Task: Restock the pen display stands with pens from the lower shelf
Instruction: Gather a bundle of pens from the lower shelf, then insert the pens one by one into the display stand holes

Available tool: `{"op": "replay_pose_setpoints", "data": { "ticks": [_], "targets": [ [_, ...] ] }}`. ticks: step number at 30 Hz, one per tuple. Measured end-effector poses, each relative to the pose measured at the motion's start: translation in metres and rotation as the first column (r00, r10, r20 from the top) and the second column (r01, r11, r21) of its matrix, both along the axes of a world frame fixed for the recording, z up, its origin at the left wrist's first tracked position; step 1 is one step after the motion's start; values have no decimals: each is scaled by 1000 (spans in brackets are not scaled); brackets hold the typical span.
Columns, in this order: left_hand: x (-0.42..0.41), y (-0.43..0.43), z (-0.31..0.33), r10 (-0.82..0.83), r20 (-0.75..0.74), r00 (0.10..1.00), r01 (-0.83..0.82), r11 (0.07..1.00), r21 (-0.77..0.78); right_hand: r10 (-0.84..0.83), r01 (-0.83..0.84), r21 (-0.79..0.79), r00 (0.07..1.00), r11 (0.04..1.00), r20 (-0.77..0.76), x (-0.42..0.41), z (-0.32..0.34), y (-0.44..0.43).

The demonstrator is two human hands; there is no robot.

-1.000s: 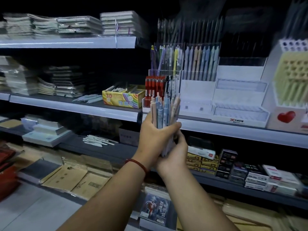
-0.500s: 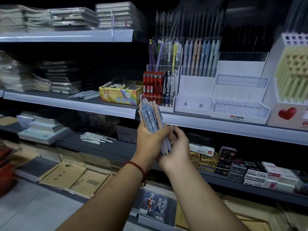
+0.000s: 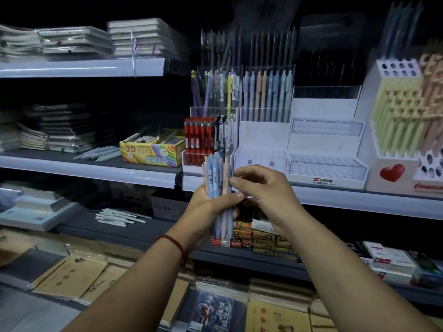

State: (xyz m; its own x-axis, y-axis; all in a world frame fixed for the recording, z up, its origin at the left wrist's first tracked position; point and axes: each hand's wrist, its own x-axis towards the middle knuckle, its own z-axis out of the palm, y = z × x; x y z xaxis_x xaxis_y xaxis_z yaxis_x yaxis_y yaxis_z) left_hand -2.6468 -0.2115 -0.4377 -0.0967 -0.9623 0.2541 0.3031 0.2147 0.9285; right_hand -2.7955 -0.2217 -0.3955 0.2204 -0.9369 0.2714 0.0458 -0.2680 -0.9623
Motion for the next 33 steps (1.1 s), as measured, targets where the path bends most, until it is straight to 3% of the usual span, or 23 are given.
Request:
{"op": "replay_pose_setpoints", "data": {
  "ticks": [4,9,11,15,17,23,26,33],
  "targets": [
    [-10,-15,8,-43,54,998,42,999,10,41,-33,61,990,998,-135,-19,8,-20],
    [-18,-40,15,67,252,965,-53,997,-63,98,-61,128,948,990,-303,-34,21,-39],
    [-21,-50,17,115,304,946,-80,989,-128,53,-22,114,960,993,-273,-34,22,-45],
    [-29,-67,17,160,229,960,-135,983,-122,-51,66,147,993,987,-106,-27,18,-55],
    [-33,-74,15,171,181,968,-153,982,-109,-96,106,105,991,989,-96,-26,16,-59],
    [-38,-87,19,53,142,988,-37,993,-112,2,-21,251,997,968,72,-34,18,-69],
    [-40,-94,20,4,137,991,7,997,-75,3,-34,229,991,973,135,-37,15,-76],
    [-46,-106,24,-46,112,993,54,996,-73,-131,105,147,975,984,181,-32,14,-93]
  ]
}}
